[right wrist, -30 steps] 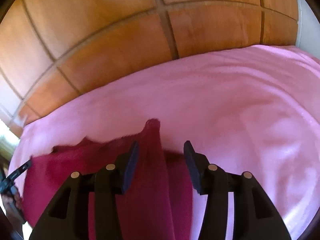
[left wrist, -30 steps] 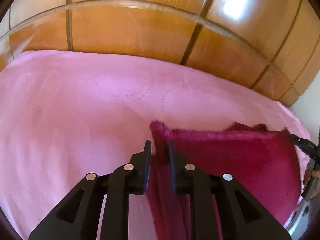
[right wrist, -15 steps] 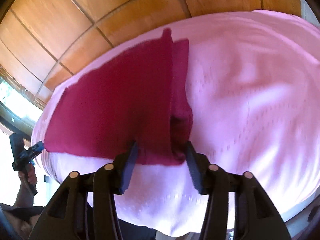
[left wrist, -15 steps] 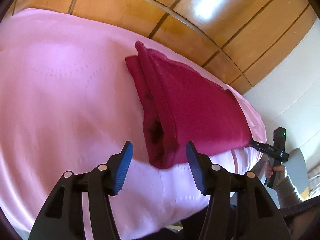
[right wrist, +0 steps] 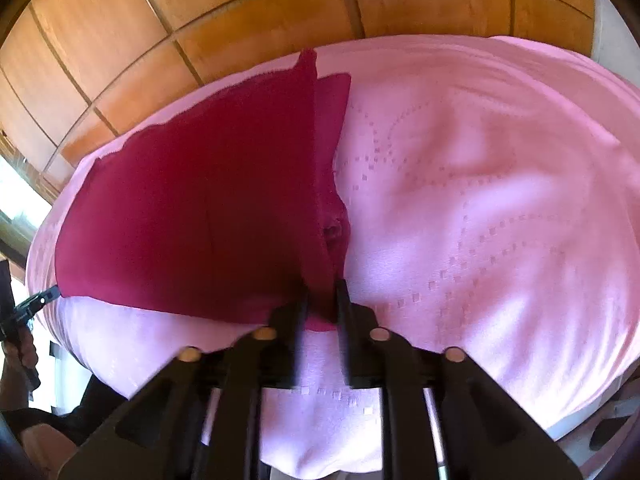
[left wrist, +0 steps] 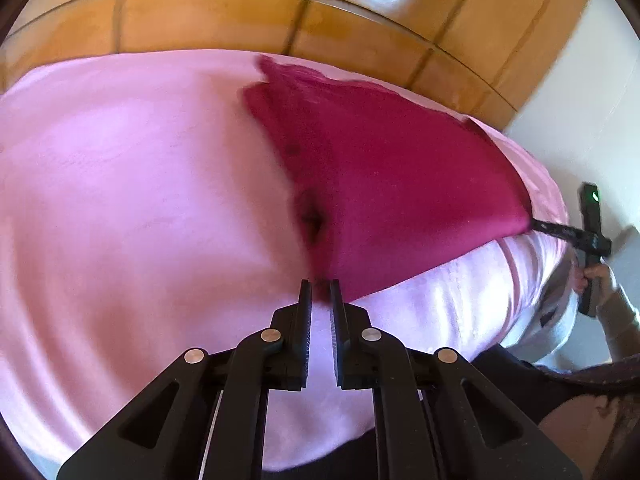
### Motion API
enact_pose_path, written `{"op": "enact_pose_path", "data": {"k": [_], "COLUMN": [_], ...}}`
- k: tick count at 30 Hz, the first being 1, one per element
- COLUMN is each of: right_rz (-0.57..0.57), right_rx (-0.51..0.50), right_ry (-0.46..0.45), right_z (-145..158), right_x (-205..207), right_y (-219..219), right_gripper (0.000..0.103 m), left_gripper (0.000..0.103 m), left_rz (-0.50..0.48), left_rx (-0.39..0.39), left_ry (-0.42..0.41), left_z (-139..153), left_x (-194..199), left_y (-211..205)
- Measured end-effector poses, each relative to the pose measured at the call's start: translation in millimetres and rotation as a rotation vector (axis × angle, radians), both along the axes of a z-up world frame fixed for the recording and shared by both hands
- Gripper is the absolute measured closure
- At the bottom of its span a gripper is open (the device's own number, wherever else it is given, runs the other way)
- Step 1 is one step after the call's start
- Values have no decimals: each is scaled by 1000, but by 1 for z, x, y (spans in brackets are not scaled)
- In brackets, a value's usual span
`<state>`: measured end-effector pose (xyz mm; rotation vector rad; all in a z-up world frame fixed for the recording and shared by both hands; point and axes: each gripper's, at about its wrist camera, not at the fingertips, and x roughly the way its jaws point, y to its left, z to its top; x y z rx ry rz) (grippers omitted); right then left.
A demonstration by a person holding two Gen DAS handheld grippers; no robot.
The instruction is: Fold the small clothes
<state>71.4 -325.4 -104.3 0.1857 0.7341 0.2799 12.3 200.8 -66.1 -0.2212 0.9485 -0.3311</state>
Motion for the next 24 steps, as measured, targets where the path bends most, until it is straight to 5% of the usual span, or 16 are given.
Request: {"op": "enact_pose_path", "data": {"k": [5,9,14,16,18,20,24], "right_rz": [-70,-60,19,25,-6,-24,-14], "right_rx": [-59,-30,-55,-46,-85,-76,-73], "right_ry": [-68,-204,-242,-208,-173,-114,-181], "right_z": [24,59,72,66,53,33,25], "right_x": [-18,-23,15,39,54,67,62], "right_y": [-1,22,79,89,90,83,85], "right_gripper": [55,25,17,16,17,17,15], "left_gripper": [95,95,92,92,92,92,92], "left_rz": [120,72,46,76,101,122,149], "left_rx": [-121,-146,-57,15,5,-8,87], "left_ry": [-78,-156,-133,-73,-24,-24,-64], "left_z": [23,42,29,12,-3,-2,18], "left_x": [-9,2,37,50,56,55,56], "left_y": [30,2,-47,-56,-54,-53,-62]}}
